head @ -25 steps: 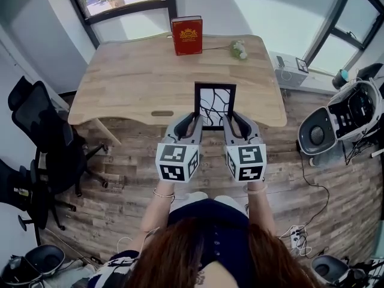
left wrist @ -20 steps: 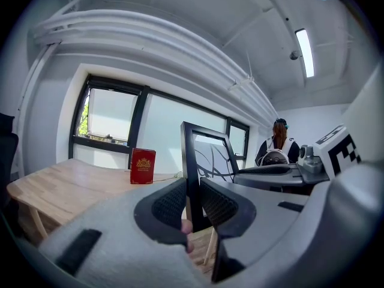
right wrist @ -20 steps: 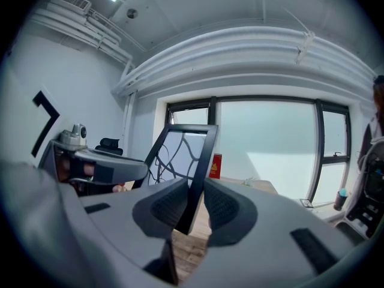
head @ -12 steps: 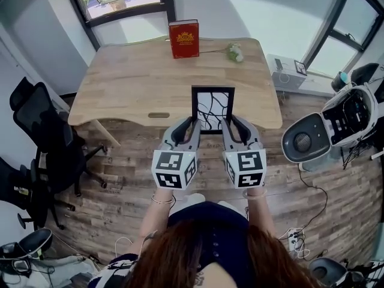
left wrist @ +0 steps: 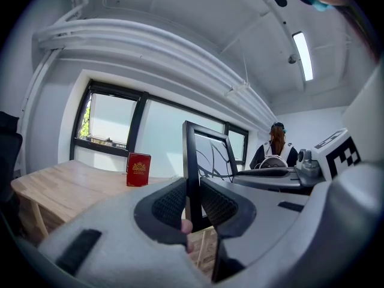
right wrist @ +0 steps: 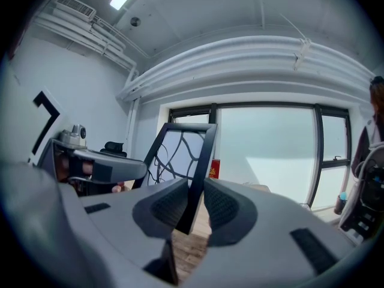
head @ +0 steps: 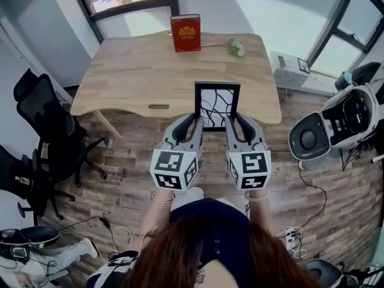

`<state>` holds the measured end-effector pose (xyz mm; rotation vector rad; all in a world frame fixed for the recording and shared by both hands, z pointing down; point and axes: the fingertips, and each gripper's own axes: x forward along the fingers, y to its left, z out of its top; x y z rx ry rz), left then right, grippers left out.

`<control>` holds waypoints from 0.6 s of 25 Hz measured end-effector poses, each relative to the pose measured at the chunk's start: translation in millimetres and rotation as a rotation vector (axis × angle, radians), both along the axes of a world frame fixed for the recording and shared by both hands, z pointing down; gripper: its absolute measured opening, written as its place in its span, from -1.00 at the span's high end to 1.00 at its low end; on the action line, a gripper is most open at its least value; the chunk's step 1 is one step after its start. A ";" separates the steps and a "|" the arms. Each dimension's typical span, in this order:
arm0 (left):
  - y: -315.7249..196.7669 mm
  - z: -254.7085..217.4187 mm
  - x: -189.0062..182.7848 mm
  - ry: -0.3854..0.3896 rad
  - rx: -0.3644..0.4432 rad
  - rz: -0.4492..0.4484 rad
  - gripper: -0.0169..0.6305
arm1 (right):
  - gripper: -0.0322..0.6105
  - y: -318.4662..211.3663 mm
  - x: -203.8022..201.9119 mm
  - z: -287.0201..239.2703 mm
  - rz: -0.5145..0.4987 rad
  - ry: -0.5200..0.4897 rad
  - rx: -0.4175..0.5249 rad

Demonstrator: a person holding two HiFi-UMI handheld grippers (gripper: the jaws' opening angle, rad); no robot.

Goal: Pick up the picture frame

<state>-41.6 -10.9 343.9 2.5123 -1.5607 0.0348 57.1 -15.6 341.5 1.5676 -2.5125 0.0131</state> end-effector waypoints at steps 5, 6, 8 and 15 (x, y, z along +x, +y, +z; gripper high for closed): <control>12.7 -5.2 7.5 0.004 0.008 -0.016 0.68 | 0.64 12.2 7.5 -6.4 -0.015 0.002 0.014; 15.0 -6.4 9.0 0.003 0.011 -0.021 0.68 | 0.64 13.9 9.0 -7.5 -0.020 0.002 0.016; 19.8 -8.8 13.2 0.002 0.016 -0.032 0.68 | 0.64 17.4 13.2 -10.0 -0.028 0.002 0.022; 34.6 -12.0 29.7 -0.002 0.020 -0.054 0.68 | 0.64 29.8 29.2 -13.8 -0.050 0.014 0.028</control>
